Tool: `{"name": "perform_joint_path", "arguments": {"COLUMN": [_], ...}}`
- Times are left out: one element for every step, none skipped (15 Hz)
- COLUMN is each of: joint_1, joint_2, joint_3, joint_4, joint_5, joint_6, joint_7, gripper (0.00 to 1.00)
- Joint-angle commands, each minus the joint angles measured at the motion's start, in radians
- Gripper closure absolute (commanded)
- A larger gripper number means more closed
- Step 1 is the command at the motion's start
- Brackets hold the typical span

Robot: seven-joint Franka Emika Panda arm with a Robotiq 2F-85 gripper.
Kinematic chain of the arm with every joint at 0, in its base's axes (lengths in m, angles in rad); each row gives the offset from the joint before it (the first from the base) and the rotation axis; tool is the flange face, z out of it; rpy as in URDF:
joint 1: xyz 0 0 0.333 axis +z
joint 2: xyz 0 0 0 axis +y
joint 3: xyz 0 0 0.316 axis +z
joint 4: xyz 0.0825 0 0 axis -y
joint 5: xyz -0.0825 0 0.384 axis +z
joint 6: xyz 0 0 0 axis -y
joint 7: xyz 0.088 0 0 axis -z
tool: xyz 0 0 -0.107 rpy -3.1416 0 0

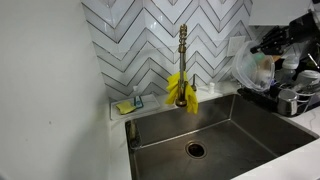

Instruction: Remove the lid from the container then pour out the contents in the container into sink

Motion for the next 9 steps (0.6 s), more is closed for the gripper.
{"name": "perform_joint_path", "arguments": {"joint_1": [-0.009,-0.014,-0.019,-0.025,-0.030,-0.036,-0.042,-0.049,-0.056], "joint_2": [-0.036,-0.037,-0.038,-0.038,-0.040,-0.042,-0.044,-0.046,-0.049], "joint_3": [0.011,0.015,0.019,0.024,0.029,0.033,0.038,0.042,0.046], "joint_4": [-0.034,-0.034,-0.033,-0.033,-0.033,-0.033,-0.033,-0.033,-0.034], "joint_5": [0.136,0.171,0.205,0.238,0.271,0.305,0.332,0.362,0.388], "joint_6": [0.004,0.003,-0.002,-0.003,-0.005,-0.009,-0.012,-0.017,-0.026], "joint_7": [-0.171,-0.214,-0.252,-0.290,-0.326,-0.364,-0.396,-0.430,-0.463], "gripper": [0.99,0.99,0.99,0.99,0.99,0.99,0.99,0.99,0.99]}}
